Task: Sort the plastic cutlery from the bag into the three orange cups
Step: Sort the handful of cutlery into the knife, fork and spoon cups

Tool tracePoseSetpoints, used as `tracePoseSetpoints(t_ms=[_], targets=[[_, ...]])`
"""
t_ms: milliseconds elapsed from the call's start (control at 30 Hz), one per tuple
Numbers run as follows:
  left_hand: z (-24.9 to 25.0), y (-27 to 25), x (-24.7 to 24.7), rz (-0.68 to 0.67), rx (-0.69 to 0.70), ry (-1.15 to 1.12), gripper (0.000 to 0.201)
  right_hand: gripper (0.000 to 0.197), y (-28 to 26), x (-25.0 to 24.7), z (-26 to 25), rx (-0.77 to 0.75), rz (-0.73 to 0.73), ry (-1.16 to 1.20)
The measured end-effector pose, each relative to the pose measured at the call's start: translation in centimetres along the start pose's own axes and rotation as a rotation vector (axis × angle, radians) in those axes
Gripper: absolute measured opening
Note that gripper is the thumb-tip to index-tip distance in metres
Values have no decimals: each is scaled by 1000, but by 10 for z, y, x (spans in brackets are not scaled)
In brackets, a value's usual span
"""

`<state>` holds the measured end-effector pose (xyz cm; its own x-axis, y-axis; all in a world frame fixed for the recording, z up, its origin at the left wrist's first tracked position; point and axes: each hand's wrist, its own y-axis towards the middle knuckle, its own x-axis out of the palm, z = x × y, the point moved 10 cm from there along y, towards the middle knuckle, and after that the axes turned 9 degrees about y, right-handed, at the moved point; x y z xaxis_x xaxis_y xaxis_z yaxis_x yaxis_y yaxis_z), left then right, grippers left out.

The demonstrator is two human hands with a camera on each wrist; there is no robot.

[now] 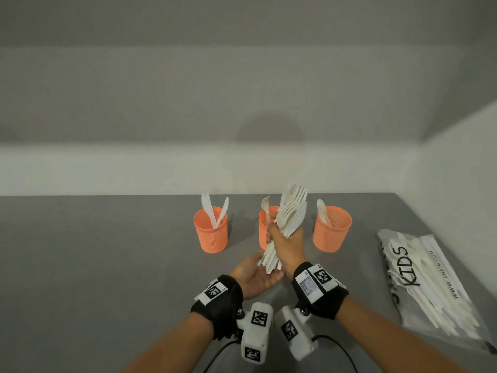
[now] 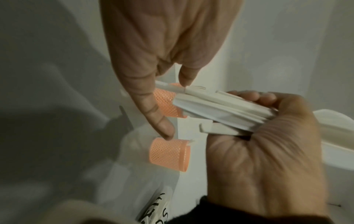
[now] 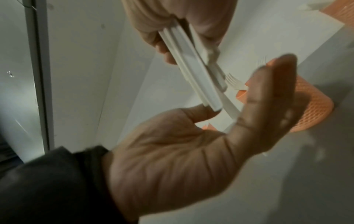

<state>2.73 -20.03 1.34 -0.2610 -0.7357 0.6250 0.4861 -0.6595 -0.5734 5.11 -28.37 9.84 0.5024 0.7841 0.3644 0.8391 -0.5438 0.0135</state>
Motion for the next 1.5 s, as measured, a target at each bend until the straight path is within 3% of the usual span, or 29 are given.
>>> tracePoseSetpoints(t_ms=[100,233,400,500,533,633,867,1033,1133,1233,1300,1400,1500], targets=[[-1,-1,-7,23,-33,-12,32,7,-1,5,-12,6,-26,27],[3,-2,-35,167,-38,126,33,16,1,9,-23,40,-58,97],[16,-4,-20,85,4,178,38,12,1,17,-29,-2,-94,117],[32,-12,-2,32,69,173,34,27,-2,16,-18,10,-42,90],[37,-15,2,27,86,185,34,30,-2,17,-17,-1,-34,58],[45,-18,3,30,116,214,37,14,-4,26,-15,-15,-71,-37],[47,-21,3,14,119,277,43,29,-4,40,-16,-60,-106,-31],[49,-17,2,45,126,545,51,20,0,43,5,53,-103,-74],[47,-16,-2,19,124,626,44,11,8,35,13,157,-79,-55],[52,-18,7,-106,178,536,29,10,14,29,17,218,-82,-61],[57,-18,17,-160,201,591,42,14,18,25,20,231,-95,-82],[56,-17,34,-152,225,864,38,21,22,26,25,217,-167,-159],[62,-16,39,-75,267,894,23,8,22,36,23,200,-288,-213]])
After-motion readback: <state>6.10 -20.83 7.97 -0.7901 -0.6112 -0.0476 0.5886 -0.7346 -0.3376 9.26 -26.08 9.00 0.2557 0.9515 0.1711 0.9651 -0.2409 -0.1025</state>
